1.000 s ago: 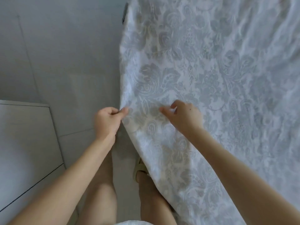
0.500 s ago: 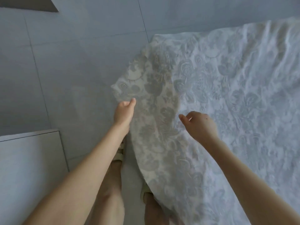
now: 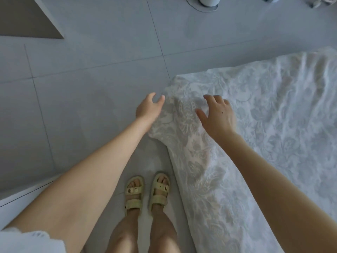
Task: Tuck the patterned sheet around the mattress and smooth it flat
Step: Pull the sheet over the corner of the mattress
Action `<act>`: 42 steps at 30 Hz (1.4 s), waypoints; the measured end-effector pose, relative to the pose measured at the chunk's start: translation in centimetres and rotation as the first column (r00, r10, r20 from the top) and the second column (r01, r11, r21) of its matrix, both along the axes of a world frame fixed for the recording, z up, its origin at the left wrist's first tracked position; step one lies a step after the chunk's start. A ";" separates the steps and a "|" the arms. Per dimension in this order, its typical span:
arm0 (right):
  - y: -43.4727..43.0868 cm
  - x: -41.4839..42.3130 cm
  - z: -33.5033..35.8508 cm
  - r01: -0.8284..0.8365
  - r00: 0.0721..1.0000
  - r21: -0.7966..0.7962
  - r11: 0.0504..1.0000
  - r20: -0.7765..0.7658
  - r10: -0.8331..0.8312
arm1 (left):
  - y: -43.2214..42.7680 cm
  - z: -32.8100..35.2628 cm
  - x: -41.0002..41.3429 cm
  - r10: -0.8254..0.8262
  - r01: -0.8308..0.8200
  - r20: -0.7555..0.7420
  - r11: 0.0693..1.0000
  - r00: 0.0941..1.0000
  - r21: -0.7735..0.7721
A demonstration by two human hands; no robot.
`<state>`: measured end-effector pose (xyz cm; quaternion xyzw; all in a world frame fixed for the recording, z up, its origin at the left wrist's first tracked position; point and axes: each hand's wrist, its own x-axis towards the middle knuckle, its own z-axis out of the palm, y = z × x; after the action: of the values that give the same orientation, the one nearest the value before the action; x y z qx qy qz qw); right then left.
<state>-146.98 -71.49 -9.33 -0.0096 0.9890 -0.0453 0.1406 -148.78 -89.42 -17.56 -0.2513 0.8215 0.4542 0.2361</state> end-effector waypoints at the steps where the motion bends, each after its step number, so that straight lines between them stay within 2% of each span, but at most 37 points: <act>1: -0.2 -1.1 -0.2 -0.020 1.000 0.010 1.000 0.000 0.020 | 0.1 0.0 -1.1 0.021 -0.022 0.044 1.000 0.999 0.020; 3: -0.5 -3.5 -0.8 -0.058 0.998 0.024 0.998 0.013 0.058 | 0.5 -0.4 -3.0 0.174 -0.211 0.200 0.961 0.964 0.179; 5: -0.7 -6.0 -1.5 -0.084 0.995 0.024 0.996 0.051 0.083 | 1.0 -0.5 -4.2 0.265 -0.391 0.372 0.863 0.890 0.320; 9: -1.1 -11.4 -3.9 -0.169 0.966 -0.012 0.985 0.195 0.169 | 1.5 -0.5 -5.7 0.173 -0.462 0.548 0.765 0.818 0.448; 11: -1.3 -13.6 -5.1 -0.218 0.918 -0.030 0.976 0.334 0.215 | 1.7 -0.6 -6.2 0.207 -0.473 0.549 0.784 0.810 0.401; 13: -1.5 -15.0 -5.9 -0.226 0.847 -0.050 0.973 0.484 0.222 | 1.1 -1.3 -6.3 0.308 -0.465 0.458 0.839 0.834 0.282; 15: -1.8 -15.8 -5.7 -0.197 0.799 -0.101 0.975 0.560 0.219 | 0.1 -1.2 -6.1 0.381 -0.433 0.248 0.878 0.891 0.206; 16: -1.9 -15.9 -5.4 -0.180 0.806 -0.154 0.971 0.544 0.236 | -0.3 -0.7 -5.7 0.353 -0.376 0.148 0.909 0.924 0.179; 18: -1.6 -15.6 -4.2 -0.207 0.861 -0.274 0.939 0.404 0.308 | -0.4 1.6 -4.0 0.199 -0.196 -0.007 0.971 0.980 0.135; 21: 0.6 -13.2 -0.5 -0.357 0.893 -0.396 0.846 0.121 0.433 | -0.8 6.4 -2.2 0.117 -0.077 -0.164 0.970 0.980 0.232; 23: 2.4 -12.0 1.8 -0.363 0.874 -0.440 0.821 0.145 0.464 | -1.5 8.3 -2.6 -0.014 0.075 -0.211 0.956 0.977 0.285; 25: 3.3 -12.1 2.4 -0.351 0.799 -0.392 0.850 0.348 0.490 | -2.3 8.3 -3.7 -0.282 0.314 -0.141 0.888 0.949 0.335; 27: 2.9 -13.3 1.9 -0.255 0.714 -0.332 0.908 0.569 0.408 | -2.9 6.8 -4.7 -0.418 0.382 -0.002 0.828 0.908 0.410; 28: 2.4 -14.2 1.3 -0.188 0.736 -0.308 0.933 0.584 0.341 | -3.1 6.1 -5.3 -0.426 0.349 0.071 0.815 0.902 0.462; 29: 1.8 -15.2 0.3 -0.135 0.798 -0.290 0.947 0.534 0.278 | -3.3 5.4 -5.7 -0.420 0.301 0.136 0.807 0.897 0.508; 31: 0.6 -17.5 -2.4 -0.178 0.875 -0.211 0.961 0.413 0.252 | -3.2 4.3 -6.5 -0.383 0.220 0.239 0.831 0.892 0.512; 32: 0.0 -18.6 -3.9 -0.239 0.852 -0.146 0.960 0.442 0.279 | -3.1 3.6 -6.9 -0.340 0.180 0.295 0.871 0.893 0.457; 33: -0.7 -19.7 -5.2 -0.294 0.793 -0.071 0.953 0.538 0.285 | -3.0 2.8 -7.3 -0.279 0.133 0.347 0.911 0.895 0.389; 35: -1.6 -21.2 -7.3 -0.348 0.619 0.021 0.937 0.756 0.213 | -2.7 0.9 -8.2 -0.158 0.045 0.412 0.962 0.898 0.271; 36: -1.8 -21.5 -7.9 -0.363 0.543 0.029 0.931 0.819 0.186 | -2.6 0.0 -8.7 -0.134 0.037 0.421 0.972 0.897 0.230; 37: -2.0 -21.5 -8.0 -0.385 0.505 0.020 0.923 0.842 0.193 | -2.3 -0.7 -9.2 -0.132 0.038 0.432 0.975 0.892 0.220; 39: -2.1 -21.6 -7.8 -0.403 0.538 0.001 0.915 0.809 0.237 | -1.7 -1.6 -10.0 -0.132 0.002 0.464 0.963 0.876 0.269; 41: -1.9 -21.3 -7.4 -0.366 0.627 0.005 0.931 0.740 0.243 | -1.0 -2.0 -11.0 -0.153 -0.028 0.494 0.940 0.856 0.339; 42: -1.8 -21.2 -7.3 -0.330 0.669 0.007 0.944 0.708 0.228 | -0.7 -2.1 -11.4 -0.198 0.016 0.488 0.936 0.850 0.351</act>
<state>-168.13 -73.31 -16.60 -0.1337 0.8495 0.0434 0.5085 -160.13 -90.15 -19.67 -0.2733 0.6518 0.4885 0.5118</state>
